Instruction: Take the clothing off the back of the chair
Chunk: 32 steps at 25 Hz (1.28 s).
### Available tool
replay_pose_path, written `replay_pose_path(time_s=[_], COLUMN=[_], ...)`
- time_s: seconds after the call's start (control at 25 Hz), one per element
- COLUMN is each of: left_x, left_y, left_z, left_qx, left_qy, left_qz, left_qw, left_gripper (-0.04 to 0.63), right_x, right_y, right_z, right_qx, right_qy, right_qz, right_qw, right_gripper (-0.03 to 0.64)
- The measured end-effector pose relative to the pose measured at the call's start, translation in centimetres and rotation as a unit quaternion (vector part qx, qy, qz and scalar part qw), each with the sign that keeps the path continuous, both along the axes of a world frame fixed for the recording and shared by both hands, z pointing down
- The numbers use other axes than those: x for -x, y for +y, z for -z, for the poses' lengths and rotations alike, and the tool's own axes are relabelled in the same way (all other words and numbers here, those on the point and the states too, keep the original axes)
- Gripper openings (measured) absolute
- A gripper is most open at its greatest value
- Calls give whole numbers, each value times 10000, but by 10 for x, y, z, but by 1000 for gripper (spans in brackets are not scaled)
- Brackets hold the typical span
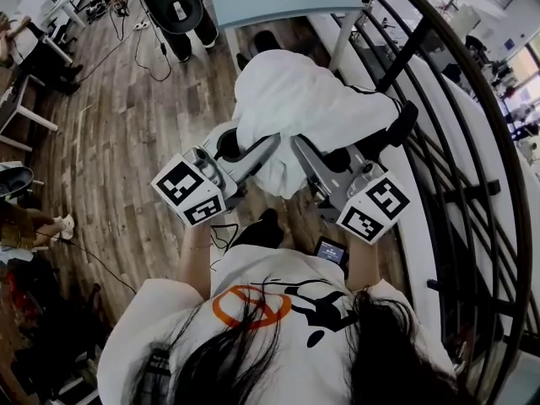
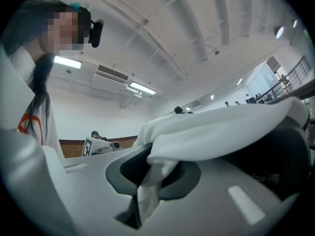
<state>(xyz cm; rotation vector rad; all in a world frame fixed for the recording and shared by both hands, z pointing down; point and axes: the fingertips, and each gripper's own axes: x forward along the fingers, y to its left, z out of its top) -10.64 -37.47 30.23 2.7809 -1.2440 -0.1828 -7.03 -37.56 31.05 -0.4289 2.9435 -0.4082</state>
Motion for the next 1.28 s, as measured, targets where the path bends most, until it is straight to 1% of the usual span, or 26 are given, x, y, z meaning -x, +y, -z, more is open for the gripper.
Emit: replay_pose_path(time_s=[0.12, 0.24, 0.44, 0.64, 1.04, 1.28], left_x=[-7, -19, -41, -59, -99, -103], left_y=[13, 24, 40, 58, 96, 113], left_z=[17, 33, 47, 49, 39, 33], left_qx=[-274, -509, -699, -702, -555, -455], left_qy=[-90, -134, -180, -116, -37, -41], left_qz=[15, -18, -63, -89, -57, 17], left_qw=[9996, 9986, 9974, 9974, 9984, 9990], left_gripper=[100, 98, 97, 97, 97, 97], right_x=[-6, -18, -40, -58, -98, -102], right_y=[11, 20, 36, 54, 91, 107], right_z=[15, 28, 41, 43, 32, 26], right_qx=[-118, -140, -225, -246, -55, 29], right_qy=[-148, -362, -528, -535, -582, -590], right_qz=[-22, 17, -12, -34, -60, 19], right_qw=[9998, 9992, 9983, 9983, 9983, 9983], right_gripper=[60, 61, 60, 60, 61, 61])
